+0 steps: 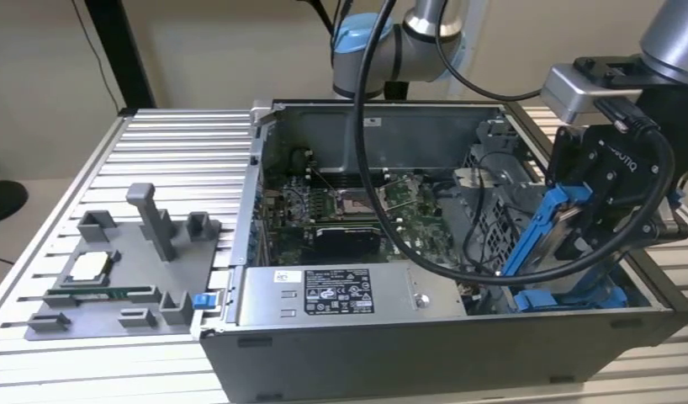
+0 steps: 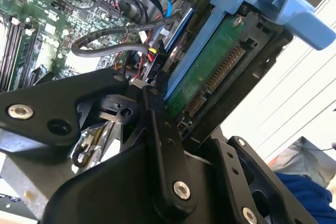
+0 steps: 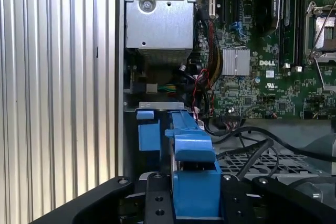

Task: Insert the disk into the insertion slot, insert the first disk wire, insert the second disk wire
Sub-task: 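Insert the disk into the insertion slot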

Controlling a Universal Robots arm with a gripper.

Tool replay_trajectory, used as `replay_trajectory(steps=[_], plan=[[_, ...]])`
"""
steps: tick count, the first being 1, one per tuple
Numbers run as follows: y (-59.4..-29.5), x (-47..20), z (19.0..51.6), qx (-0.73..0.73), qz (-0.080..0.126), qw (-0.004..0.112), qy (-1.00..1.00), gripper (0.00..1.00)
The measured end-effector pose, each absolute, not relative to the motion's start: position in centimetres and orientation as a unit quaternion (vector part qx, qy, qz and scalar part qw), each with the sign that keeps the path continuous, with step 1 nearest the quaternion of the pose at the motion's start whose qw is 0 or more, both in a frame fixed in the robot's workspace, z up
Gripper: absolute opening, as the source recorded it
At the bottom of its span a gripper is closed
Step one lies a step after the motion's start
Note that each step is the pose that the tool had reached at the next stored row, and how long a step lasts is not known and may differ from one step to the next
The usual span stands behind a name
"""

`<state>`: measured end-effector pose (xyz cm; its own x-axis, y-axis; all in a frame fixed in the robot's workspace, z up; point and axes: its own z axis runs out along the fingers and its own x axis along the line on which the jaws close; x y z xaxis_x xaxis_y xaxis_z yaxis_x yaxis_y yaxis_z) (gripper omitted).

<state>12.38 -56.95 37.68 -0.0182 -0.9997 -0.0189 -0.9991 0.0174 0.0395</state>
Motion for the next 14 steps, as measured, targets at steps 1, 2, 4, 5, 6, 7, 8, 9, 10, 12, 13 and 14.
replay_trajectory(steps=[1, 2, 4, 5, 6, 7, 8, 9, 10, 12, 13, 14], plan=[[-56.95, 12.38, 37.68, 0.701, -0.021, 0.007, -0.713, 1.00], [-56.95, 12.38, 37.68, 0.701, -0.021, 0.007, -0.713, 1.00], [-56.95, 12.37, 37.69, 0.701, -0.021, 0.007, -0.713, 1.00], [-56.95, 12.37, 37.69, 0.701, -0.021, 0.007, -0.713, 1.00], [-56.96, 12.37, 37.69, 0.701, -0.021, 0.007, -0.713, 1.00], [-56.96, 12.37, 37.69, 0.701, -0.021, 0.007, -0.713, 1.00], [-56.96, 12.37, 37.69, 0.701, -0.021, 0.007, -0.713, 1.00], [-56.96, 12.37, 37.69, 0.701, -0.021, 0.007, -0.713, 1.00], [-56.96, 12.37, 37.69, 0.701, -0.020, 0.007, -0.713, 1.00], [-56.96, 12.37, 37.69, 0.701, -0.020, 0.008, -0.713, 1.00], [-56.96, 12.37, 37.69, 0.701, -0.020, 0.008, -0.713, 1.00], [-56.96, 12.37, 37.69, 0.701, -0.020, 0.007, -0.713, 1.00]])
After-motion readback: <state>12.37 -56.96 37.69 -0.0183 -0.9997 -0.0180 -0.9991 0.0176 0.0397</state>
